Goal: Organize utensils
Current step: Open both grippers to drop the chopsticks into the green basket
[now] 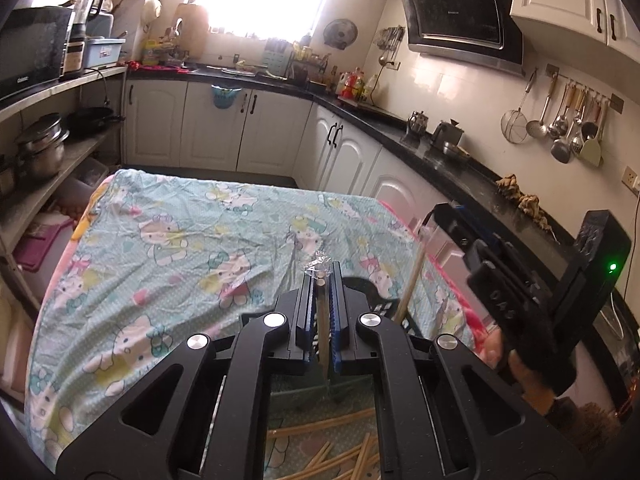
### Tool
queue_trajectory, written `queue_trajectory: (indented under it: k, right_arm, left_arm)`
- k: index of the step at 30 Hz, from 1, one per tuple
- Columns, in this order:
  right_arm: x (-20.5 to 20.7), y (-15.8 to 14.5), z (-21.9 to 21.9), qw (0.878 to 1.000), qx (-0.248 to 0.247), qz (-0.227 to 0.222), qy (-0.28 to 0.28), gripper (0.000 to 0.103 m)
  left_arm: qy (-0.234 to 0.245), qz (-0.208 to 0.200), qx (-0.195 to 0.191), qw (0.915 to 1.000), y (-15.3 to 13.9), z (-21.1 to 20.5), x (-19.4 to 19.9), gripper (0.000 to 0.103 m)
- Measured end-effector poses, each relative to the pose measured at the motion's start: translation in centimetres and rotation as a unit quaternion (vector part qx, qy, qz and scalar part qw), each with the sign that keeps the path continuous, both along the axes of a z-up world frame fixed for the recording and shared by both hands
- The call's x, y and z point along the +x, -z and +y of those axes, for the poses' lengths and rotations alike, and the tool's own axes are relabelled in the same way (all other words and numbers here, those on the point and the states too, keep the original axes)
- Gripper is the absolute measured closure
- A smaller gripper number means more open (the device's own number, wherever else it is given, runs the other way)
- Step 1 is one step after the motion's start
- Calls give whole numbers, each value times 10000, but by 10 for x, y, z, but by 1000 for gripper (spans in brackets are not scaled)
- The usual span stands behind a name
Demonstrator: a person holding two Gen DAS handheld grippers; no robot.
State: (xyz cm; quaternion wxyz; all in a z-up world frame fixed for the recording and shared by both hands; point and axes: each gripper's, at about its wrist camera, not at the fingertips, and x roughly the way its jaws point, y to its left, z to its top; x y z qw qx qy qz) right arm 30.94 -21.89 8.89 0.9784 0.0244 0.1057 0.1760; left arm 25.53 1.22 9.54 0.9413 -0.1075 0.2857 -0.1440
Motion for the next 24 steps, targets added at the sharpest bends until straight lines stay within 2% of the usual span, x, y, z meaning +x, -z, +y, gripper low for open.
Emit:
queue_trajectory:
  k: [2,4,8,10,13,15,19,24]
  right_arm:
    - [-4,2,-5,10000,29,77,21,56]
    - [-8,2,-11,9998,96,162,47,47]
    - [-21,-3,-19,9995,149,283,77,33]
    - [-27,-6,-21,9993,124,349,82,25]
    - [-39,-11,-21,9991,72,408,60,18]
    - [-46,-13,-19,9991,-30,412,35,15]
    - [-65,-17,-10,9989,-303,358,-54,10]
    - [-87,-19,-1,9981,-482,328,-216,9]
  left_arm:
    - [11,-8,39,10000,2,-1,-3,93]
    - [-9,-42,58,10000,1,-1,-7,70]
    - [-81,-198,45,9998,-6,2,-20,55]
    - [-168,-297,67,9994,-11,5,-27,35]
    - [-236,-470,50,9986,-20,9,-39,17]
    - [-326,-552,71,9979,-25,13,-48,11]
    - [-497,-648,13,9967,-35,23,-63,11]
    - [-703,-688,-31,9951,-39,37,-82,11]
